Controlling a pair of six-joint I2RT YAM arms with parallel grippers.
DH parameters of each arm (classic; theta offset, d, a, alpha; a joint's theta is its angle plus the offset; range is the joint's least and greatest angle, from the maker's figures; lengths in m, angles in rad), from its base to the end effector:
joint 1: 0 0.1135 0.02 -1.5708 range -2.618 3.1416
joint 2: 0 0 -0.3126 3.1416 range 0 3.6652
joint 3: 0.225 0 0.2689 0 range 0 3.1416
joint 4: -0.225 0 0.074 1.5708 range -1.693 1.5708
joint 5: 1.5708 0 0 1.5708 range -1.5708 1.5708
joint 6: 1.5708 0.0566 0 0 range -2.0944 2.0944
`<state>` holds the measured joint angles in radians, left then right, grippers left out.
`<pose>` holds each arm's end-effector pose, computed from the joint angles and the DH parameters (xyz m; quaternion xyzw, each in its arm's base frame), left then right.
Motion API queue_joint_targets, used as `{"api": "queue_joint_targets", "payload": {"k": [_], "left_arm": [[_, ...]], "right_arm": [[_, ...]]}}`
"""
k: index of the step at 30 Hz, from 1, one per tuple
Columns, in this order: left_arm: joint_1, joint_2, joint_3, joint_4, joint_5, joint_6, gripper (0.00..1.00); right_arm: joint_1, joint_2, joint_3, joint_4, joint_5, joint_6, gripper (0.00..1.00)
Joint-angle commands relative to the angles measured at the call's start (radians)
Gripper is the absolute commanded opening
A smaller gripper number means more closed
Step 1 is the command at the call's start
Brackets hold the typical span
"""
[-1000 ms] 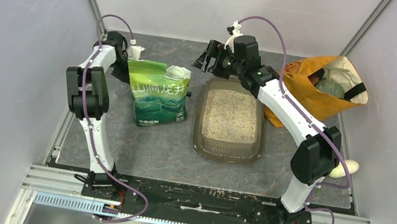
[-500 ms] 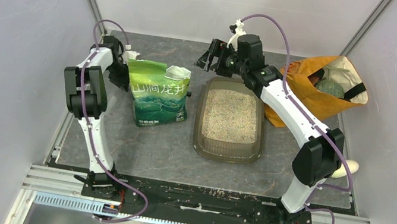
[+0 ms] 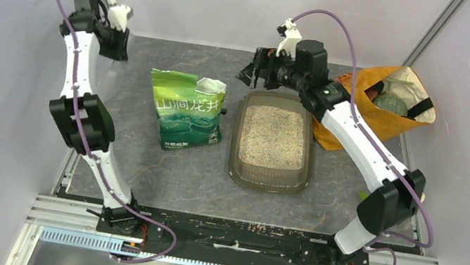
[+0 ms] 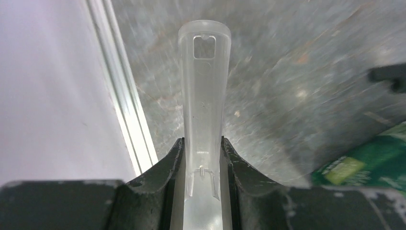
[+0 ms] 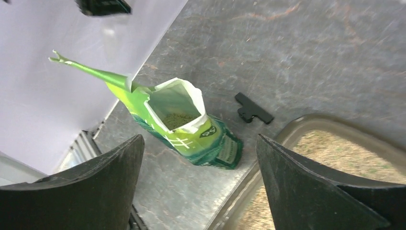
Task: Fill the litter box with clean litter
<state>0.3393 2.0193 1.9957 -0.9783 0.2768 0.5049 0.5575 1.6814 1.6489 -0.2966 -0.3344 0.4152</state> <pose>0.4655 0.1479 0.3408 0.1172 0.9442 -0.0069 0.3078 0.3628 0.2481 0.4344 -0.1536 0.7931 0.3878 0.4438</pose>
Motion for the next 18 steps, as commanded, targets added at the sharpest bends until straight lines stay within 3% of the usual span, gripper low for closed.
{"api": "queue_joint_targets", "payload": {"k": [1, 8, 12, 18], "left_arm": [[-0.039, -0.197, 0.172, -0.089, 0.166, -0.100, 0.02], [-0.152, -0.397, 0.289, -0.132, 0.478, -0.193, 0.02], [-0.302, -0.473, 0.299, -0.189, 0.632, -0.160, 0.02], [-0.599, -0.563, 0.144, -0.191, 0.869, -0.220, 0.02]], "right_arm": [[-0.026, -0.161, -0.039, 0.047, -0.010, -0.192, 0.97], [-0.047, -0.359, -0.074, -0.077, -0.199, -0.515, 0.97], [-0.047, -0.458, -0.079, -0.161, -0.240, -0.634, 0.97], [-0.045, -0.575, -0.020, -0.354, -0.378, -0.842, 0.97]]}}
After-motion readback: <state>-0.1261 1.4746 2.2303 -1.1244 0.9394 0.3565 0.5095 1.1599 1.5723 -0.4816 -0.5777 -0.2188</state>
